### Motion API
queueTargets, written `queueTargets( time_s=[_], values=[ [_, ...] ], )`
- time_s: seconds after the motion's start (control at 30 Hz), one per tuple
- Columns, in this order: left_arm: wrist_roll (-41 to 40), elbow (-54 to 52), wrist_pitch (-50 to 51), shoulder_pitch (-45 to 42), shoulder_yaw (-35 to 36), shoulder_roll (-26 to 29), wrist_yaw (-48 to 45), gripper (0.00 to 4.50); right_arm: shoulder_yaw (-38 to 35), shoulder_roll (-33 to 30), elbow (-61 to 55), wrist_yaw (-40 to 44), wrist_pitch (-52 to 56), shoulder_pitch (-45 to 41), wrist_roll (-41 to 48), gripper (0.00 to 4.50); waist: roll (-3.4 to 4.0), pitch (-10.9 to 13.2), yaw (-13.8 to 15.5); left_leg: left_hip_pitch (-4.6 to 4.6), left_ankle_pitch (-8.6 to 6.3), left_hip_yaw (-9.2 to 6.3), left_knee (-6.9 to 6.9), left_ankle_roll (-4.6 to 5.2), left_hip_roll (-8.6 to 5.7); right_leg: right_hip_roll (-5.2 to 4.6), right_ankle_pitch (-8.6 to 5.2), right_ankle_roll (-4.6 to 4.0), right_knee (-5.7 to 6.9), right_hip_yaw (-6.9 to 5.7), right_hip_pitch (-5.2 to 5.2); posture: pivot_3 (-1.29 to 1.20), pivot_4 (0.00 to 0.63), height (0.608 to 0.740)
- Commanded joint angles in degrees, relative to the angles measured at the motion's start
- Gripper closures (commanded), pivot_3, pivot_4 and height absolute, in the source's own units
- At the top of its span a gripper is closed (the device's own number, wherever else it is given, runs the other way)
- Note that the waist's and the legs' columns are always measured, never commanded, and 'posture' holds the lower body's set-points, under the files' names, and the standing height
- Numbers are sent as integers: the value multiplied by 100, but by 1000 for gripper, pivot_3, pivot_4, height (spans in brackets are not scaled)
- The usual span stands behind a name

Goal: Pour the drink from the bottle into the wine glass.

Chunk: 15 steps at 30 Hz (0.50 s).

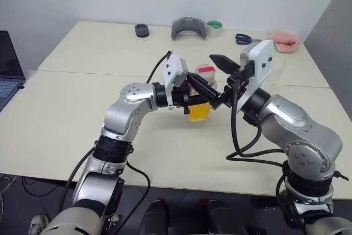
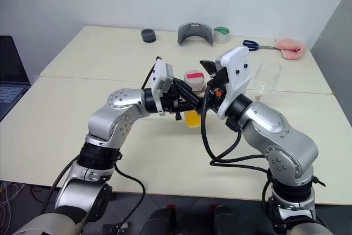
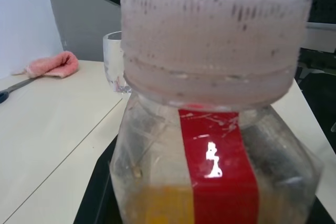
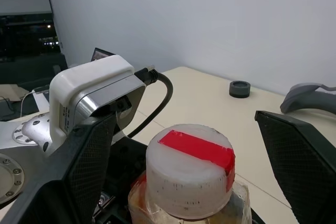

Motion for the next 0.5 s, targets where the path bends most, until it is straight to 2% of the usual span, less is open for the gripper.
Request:
queueTargets(
  time_s=[0.03, 0.1, 0.3, 0.5],
  values=[
    [-103, -253, -44, -60, 126, -45, 63, 2777, 46, 47, -217, 15, -154, -23, -15, 187, 0, 0, 0, 0, 0, 0, 0, 0, 0, 0, 0, 0, 0, 0, 0, 0, 150, 740],
    [-100, -250, -44, -64, 124, -49, 71, 2777, 68, 62, -209, 22, -145, 6, -14, 600, 0, 0, 0, 0, 0, 0, 0, 0, 0, 0, 0, 0, 0, 0, 0, 0, 150, 740],
    [-108, -243, -12, -93, 122, -36, 67, 2777, 83, 67, -116, 118, -237, -2, -62, 2651, 0, 0, -1, 0, 0, 0, 0, 0, 0, 0, 0, 0, 0, 1, 0, 0, 150, 740],
    [-150, -343, 57, -32, 107, -9, 62, 2777, 62, 22, -5, 198, -341, -93, -105, 2664, 0, 0, -1, 0, 0, 0, 0, 0, 0, 3, 0, 0, 0, 0, 0, 0, 150, 740]
  ],
)
